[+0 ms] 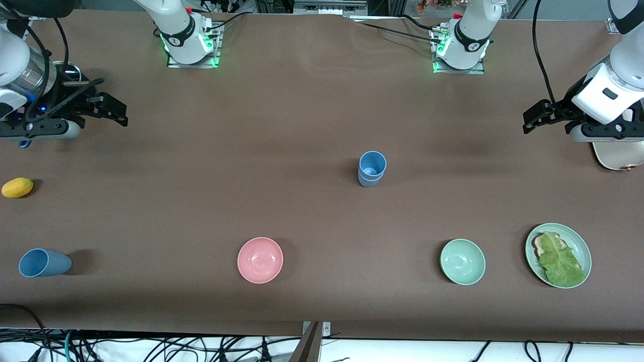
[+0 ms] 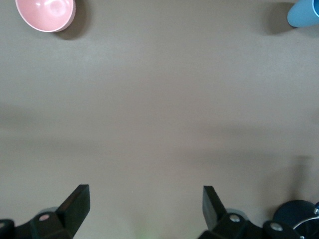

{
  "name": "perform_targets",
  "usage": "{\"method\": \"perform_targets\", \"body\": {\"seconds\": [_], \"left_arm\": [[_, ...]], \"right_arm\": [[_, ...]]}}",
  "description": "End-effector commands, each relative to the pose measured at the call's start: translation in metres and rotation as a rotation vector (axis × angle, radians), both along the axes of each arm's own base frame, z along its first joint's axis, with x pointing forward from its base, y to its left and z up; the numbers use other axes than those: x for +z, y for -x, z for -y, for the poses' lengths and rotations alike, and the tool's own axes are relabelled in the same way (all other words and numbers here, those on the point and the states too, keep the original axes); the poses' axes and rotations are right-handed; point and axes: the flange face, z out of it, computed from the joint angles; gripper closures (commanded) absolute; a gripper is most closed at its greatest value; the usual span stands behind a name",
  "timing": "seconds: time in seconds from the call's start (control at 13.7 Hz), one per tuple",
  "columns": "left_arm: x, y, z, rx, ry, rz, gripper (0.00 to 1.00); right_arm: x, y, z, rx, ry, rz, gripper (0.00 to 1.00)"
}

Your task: Stack blue cups with both arms

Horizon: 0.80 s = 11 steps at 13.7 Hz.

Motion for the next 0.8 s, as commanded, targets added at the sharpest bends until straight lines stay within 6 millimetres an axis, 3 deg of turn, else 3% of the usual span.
{"method": "perform_targets", "body": {"seconds": [0.0, 0.73], "left_arm": [[0.0054, 0.0005, -0.0029, -0.017, -0.019, -0.002, 0.0], [0.0054, 0.0005, -0.0029, -0.017, -0.019, -0.002, 0.0]], "right_arm": [[0.0044, -0.0077, 0.0039, -0.005, -0.015, 0.008, 0.0], [0.0052, -0.0071, 0.0036, 0.008, -0.011, 0.008, 0.0]]}}
